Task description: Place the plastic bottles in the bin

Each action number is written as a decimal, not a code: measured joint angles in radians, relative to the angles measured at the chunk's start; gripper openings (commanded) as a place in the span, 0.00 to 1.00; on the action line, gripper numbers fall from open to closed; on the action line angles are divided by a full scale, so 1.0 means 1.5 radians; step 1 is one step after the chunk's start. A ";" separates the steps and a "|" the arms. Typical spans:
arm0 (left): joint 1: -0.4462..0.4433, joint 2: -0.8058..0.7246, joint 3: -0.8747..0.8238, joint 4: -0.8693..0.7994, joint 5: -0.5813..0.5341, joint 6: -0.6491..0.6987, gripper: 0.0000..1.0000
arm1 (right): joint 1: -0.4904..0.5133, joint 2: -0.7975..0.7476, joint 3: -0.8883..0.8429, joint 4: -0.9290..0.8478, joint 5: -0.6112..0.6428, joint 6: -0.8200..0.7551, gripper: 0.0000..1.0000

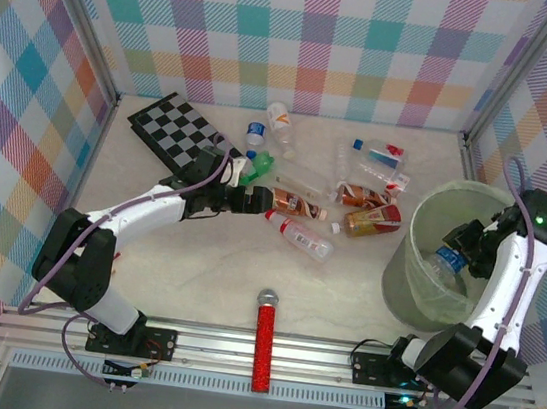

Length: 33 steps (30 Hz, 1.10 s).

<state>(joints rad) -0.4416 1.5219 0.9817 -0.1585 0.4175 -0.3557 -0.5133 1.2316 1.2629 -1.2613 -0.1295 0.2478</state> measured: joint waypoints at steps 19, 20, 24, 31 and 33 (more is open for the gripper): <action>-0.028 -0.053 -0.082 0.027 -0.051 -0.127 1.00 | -0.004 0.001 -0.139 0.166 -0.037 0.039 0.72; -0.032 -0.056 -0.088 0.034 -0.055 -0.141 1.00 | -0.004 -0.001 -0.137 0.162 -0.038 0.036 0.74; -0.033 -0.062 -0.105 0.064 -0.061 -0.192 1.00 | -0.004 -0.026 -0.105 0.129 -0.036 0.029 0.80; -0.037 -0.062 -0.149 0.176 -0.060 -0.348 1.00 | -0.007 -0.091 0.023 0.054 -0.024 0.012 0.95; -0.042 -0.061 -0.178 0.222 -0.059 -0.405 1.00 | -0.007 -0.093 0.058 0.031 -0.020 0.003 0.98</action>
<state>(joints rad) -0.5041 1.4303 0.7143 0.1738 0.3294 -0.9627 -0.5243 1.0927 1.3506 -1.2152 -0.1593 0.2527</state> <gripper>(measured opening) 0.997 0.951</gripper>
